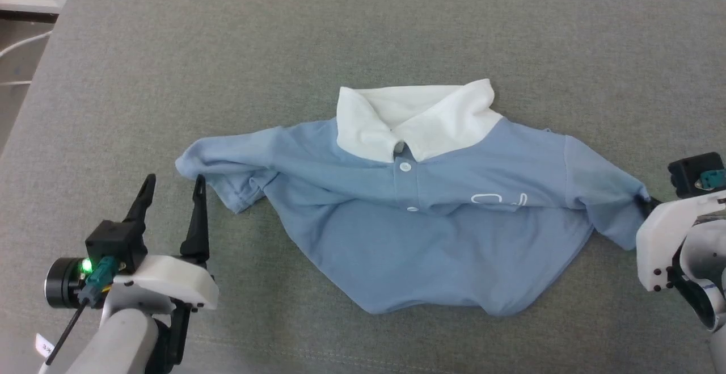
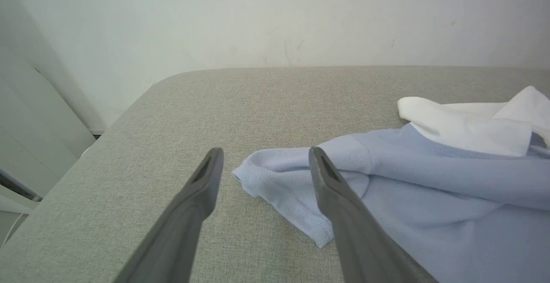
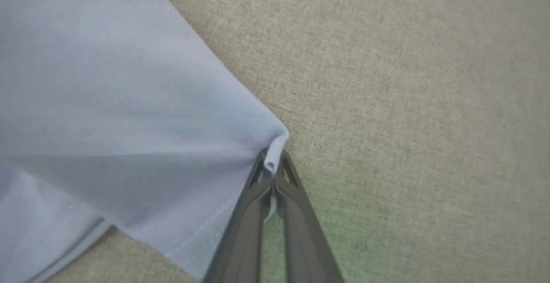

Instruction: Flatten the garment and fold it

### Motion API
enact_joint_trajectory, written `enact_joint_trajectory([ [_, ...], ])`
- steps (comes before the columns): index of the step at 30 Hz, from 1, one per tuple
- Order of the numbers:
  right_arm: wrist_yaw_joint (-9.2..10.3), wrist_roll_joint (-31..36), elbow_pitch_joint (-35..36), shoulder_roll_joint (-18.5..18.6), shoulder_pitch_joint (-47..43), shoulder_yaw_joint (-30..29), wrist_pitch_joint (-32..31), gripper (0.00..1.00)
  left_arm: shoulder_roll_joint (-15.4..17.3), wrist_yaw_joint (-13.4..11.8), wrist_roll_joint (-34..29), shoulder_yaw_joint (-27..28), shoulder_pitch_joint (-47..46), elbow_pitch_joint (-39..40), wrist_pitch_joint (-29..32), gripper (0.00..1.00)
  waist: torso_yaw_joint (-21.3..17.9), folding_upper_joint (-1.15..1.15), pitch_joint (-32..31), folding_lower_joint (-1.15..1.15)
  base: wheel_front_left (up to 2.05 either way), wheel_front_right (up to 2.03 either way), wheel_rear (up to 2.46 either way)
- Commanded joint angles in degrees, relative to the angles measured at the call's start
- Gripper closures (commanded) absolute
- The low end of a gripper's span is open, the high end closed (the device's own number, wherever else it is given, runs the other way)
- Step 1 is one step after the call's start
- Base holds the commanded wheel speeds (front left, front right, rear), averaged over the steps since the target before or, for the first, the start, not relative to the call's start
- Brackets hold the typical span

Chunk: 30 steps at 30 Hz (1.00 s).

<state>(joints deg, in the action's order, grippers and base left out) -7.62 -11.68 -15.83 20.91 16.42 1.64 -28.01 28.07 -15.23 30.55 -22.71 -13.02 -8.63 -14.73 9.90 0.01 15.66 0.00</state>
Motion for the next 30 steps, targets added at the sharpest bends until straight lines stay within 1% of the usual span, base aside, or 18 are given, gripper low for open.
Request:
enact_joint_trajectory([
  [1, 0.13, 1.1, -0.8, 0.4, -0.1, -0.5, 1.2, 1.0, -0.4, 0.1, -0.7, 0.3, 0.8, -0.2, -0.3, 0.0, -0.3, -0.01, -0.4, 0.0, 0.0, 0.0, 0.0],
  [4, 0.13, 3.1, 1.2, 0.1, -0.6, -2.0, 5.6, 1.0, -0.8, 0.2, -0.6, 0.8, 1.6, -0.5, -0.3, 0.0, -1.2, -0.01, -1.6, 0.0, 0.0, 0.0, 0.0],
  [6, 0.13, 4.1, 4.1, -0.5, -1.5, -3.2, 7.9, 1.0, -1.0, 0.2, -0.4, 1.3, 2.1, -0.6, -0.3, 0.0, -2.1, -0.01, -2.8, 0.0, 0.0, 0.0, 0.0],
  [11, 0.13, 6.1, 15.7, -1.6, -4.9, -6.1, 11.8, 1.0, -1.5, 0.4, -0.5, 2.2, 3.8, -0.2, -0.3, 0.0, -4.3, -0.01, -5.6, 0.0, 0.0, 0.0, 0.0],
  [14, 0.13, 7.6, 23.8, -1.5, -7.1, -8.5, 13.1, 1.0, -1.9, 0.4, -0.7, 2.6, 4.7, 0.4, -0.3, 0.0, -5.1, -0.01, -6.7, 0.0, 0.0, 0.0, 0.0],
  [16, 0.13, 7.8, 28.0, -1.6, -8.2, -10.1, 12.8, 1.0, -2.3, 0.4, -0.8, 2.9, 5.0, 1.1, -0.3, 0.0, -5.3, -0.01, -6.9, 0.0, 0.0, 0.0, 0.0],
  [19, 0.13, 7.5, 30.7, -0.5, -8.4, -10.9, 10.8, 1.0, -2.8, 0.2, -1.1, 3.2, 5.4, 2.4, -0.3, 0.0, -5.2, -0.01, -6.5, 0.0, 0.0, 0.0, 0.0],
  [21, 0.13, 6.6, 30.2, 0.6, -6.9, -10.8, 9.6, 1.0, -3.1, 0.3, -1.5, 3.2, 5.1, 3.2, -0.3, 0.0, -4.6, -0.01, -5.4, 0.0, 0.0, 0.0, 0.0],
  [24, 0.13, 5.3, 25.5, 3.3, -2.6, -10.5, 7.8, 1.0, -3.6, 0.7, -2.1, 2.8, 4.0, 4.0, -0.3, 0.0, -3.2, -0.01, -3.3, 0.0, 0.0, 0.0, 0.0],
  [27, 0.13, 4.9, 17.0, 6.0, 2.8, -10.4, 5.5, 1.0, -4.0, 1.2, -2.5, 2.2, 2.6, 4.0, -0.3, 0.0, -1.4, -0.01, -1.3, 0.0, 0.0, 0.0, 0.0],
  [30, 0.13, 5.7, 7.4, 7.8, 7.5, -10.5, 4.1, 1.0, -4.7, 1.7, -2.7, 1.6, 1.1, 3.5, -0.3, 0.0, 0.3, -0.01, 0.4, 0.0, 0.0, 0.0, 0.0],
])
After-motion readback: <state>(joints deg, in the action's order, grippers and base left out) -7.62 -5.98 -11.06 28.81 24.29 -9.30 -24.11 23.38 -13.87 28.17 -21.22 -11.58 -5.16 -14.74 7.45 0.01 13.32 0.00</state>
